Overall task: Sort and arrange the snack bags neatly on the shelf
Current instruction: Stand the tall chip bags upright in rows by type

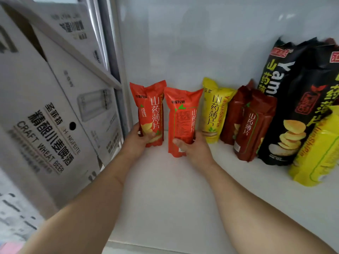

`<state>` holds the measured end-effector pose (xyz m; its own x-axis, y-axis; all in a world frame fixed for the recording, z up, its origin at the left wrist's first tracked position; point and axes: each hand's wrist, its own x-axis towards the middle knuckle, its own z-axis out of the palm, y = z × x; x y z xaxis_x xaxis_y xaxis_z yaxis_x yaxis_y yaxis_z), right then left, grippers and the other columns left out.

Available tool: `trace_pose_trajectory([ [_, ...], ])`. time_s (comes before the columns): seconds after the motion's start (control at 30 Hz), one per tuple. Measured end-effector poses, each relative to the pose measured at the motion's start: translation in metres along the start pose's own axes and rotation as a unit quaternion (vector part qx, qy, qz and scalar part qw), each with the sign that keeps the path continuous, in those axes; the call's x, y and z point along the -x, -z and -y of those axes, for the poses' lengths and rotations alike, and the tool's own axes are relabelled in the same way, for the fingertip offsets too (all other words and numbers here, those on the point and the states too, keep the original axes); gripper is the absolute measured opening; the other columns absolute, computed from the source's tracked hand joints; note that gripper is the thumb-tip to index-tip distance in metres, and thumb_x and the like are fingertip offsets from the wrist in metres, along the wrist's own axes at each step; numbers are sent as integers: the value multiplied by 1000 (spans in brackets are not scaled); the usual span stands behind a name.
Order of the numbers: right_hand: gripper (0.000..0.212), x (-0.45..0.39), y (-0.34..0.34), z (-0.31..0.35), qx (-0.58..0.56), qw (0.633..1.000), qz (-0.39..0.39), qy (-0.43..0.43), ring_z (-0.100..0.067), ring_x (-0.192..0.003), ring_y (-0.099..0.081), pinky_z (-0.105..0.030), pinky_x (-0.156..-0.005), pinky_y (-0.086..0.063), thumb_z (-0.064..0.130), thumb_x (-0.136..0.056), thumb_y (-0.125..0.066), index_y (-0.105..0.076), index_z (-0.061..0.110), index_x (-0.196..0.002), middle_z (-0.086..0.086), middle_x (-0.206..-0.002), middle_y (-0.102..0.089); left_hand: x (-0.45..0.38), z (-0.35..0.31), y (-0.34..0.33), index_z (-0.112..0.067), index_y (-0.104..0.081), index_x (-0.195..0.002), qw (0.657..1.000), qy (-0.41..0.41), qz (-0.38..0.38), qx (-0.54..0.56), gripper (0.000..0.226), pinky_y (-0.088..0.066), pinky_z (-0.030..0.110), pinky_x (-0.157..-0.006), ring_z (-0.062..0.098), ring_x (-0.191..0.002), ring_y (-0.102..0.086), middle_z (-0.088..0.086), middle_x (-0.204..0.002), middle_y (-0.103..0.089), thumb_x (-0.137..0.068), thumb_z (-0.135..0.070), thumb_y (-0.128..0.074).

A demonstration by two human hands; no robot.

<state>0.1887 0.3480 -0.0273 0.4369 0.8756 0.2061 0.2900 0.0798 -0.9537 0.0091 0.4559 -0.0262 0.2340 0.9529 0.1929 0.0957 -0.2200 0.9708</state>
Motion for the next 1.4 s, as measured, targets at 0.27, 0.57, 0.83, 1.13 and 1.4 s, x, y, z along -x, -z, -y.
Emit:
trace_pose_trajectory([
  [0.27,57,-16,-34,6,-7,999,30,-14,-10,-98,-66,-36,-91,-55,40,-71,-85,-53,28,-117,6,-112,-68,-5,12,20,-20,-40,-149,996,39,-19,-81,86,-52,40,-95,24,-111,-61,-2,-141,-50,-76,-38,-83],
  [0.57,80,24,33,12,89,996,-9,2,-15,-124,-51,-30,-104,-41,44,-80,-76,-40,15,-145,-5,-137,-52,76,-53,-61,-4,-67,-116,913,-331,-123,-204,28,-48,27,-83,19,-97,-61,10,-111,-64,-90,-12,-58],
  [0.83,43,76,144,15,165,976,-125,62,-5,-91,-61,-16,-83,-48,34,-86,-72,-59,20,-125,10,-101,-64,63,-65,-173,-9,-43,-146,990,-116,13,-79,60,-40,23,-102,14,-116,-51,4,-140,-46,-93,-24,-67],
  [1.13,83,106,259,-6,133,889,-419,129,-19,-119,-47,-27,-100,-40,42,-68,-85,-43,13,-134,8,-122,-40,71,-57,-231,-9,-44,-144,994,-97,18,-39,71,-44,28,-102,16,-121,-54,6,-139,-50,-88,-44,-71],
  [1.4,86,89,278,-40,105,959,-260,-33,-13,-114,-54,-35,-93,-47,39,-70,-85,-37,24,-139,12,-123,-50,81,-61,-278,-22,-39,-147,994,-62,87,-11,89,-54,32,-97,15,-118,-62,-1,-134,-59,-74,-41,-85],
])
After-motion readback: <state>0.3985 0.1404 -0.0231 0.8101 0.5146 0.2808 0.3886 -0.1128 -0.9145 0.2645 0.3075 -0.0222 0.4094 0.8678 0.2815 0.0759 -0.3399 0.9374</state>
